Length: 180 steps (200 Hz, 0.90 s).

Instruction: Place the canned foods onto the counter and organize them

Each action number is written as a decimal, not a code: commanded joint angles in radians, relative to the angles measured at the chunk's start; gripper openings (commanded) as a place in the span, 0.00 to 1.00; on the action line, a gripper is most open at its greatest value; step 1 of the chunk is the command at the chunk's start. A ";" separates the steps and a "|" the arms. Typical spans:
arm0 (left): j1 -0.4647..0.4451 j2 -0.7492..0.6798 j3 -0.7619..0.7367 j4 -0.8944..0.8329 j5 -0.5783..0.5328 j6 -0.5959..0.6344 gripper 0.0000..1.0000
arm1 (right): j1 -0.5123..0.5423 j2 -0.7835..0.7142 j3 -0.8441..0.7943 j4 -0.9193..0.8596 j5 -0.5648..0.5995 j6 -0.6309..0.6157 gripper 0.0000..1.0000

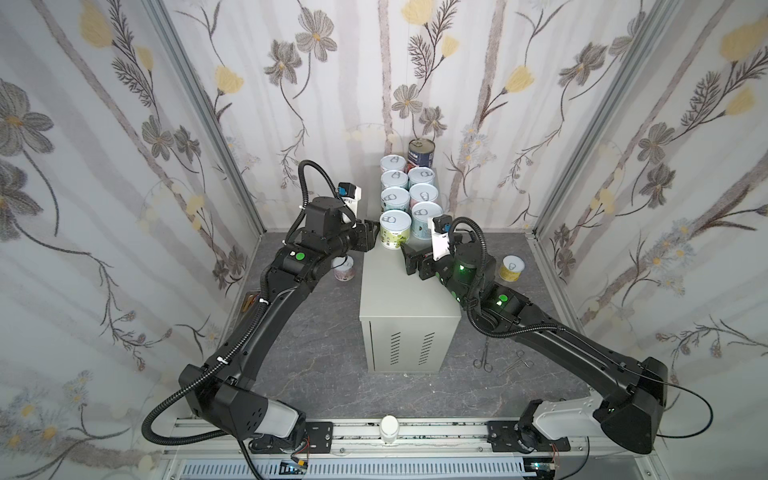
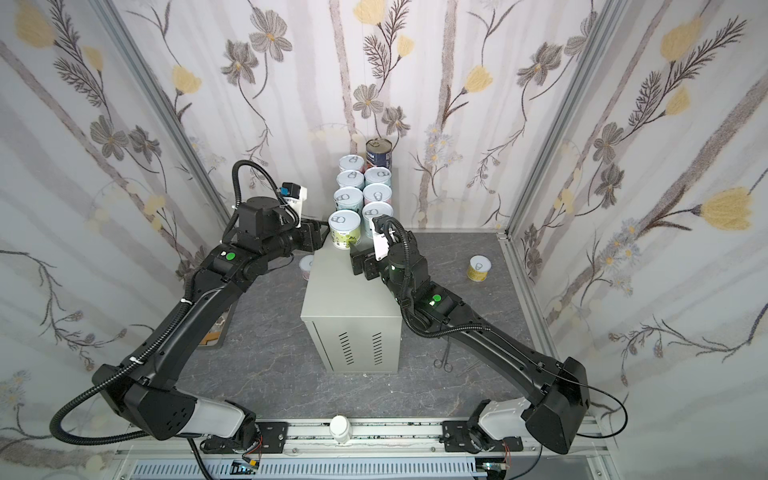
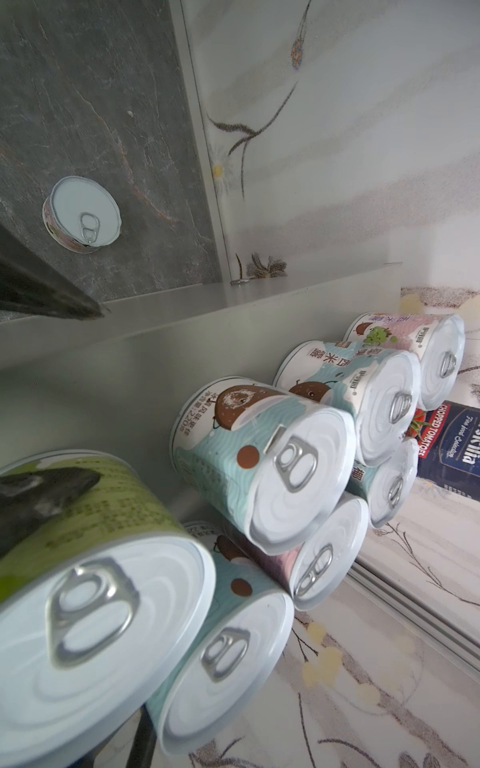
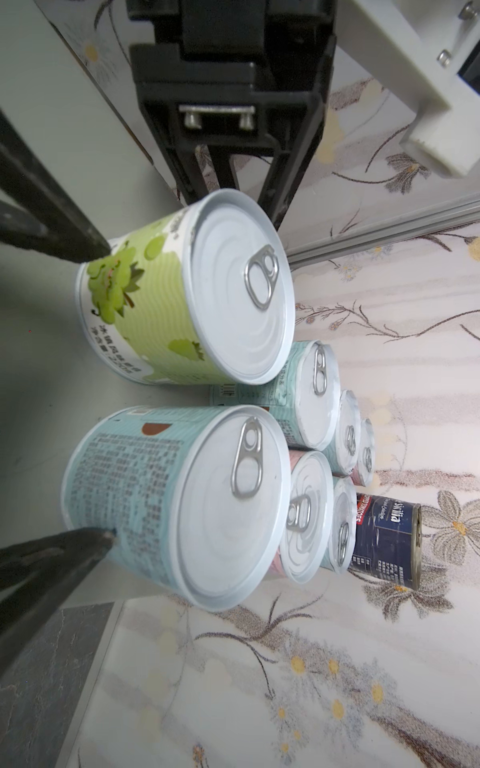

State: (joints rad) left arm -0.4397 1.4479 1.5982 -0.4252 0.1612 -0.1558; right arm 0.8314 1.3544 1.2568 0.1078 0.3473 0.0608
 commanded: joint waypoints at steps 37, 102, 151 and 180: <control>-0.001 0.020 0.022 0.008 0.008 0.014 0.58 | -0.005 0.020 0.013 0.038 -0.004 0.008 1.00; -0.001 0.040 0.043 0.002 0.006 0.018 0.58 | -0.049 0.028 0.014 0.045 -0.016 0.017 1.00; 0.000 0.047 0.049 -0.003 0.002 0.020 0.58 | -0.055 0.035 0.016 0.044 -0.029 0.025 1.00; -0.001 0.044 0.050 -0.004 -0.003 0.019 0.58 | -0.058 0.039 0.016 0.046 -0.032 0.028 1.00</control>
State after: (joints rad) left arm -0.4397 1.4921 1.6379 -0.4347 0.1513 -0.1387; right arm 0.7769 1.3872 1.2697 0.1497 0.3241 0.0780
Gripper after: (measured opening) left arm 0.579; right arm 0.996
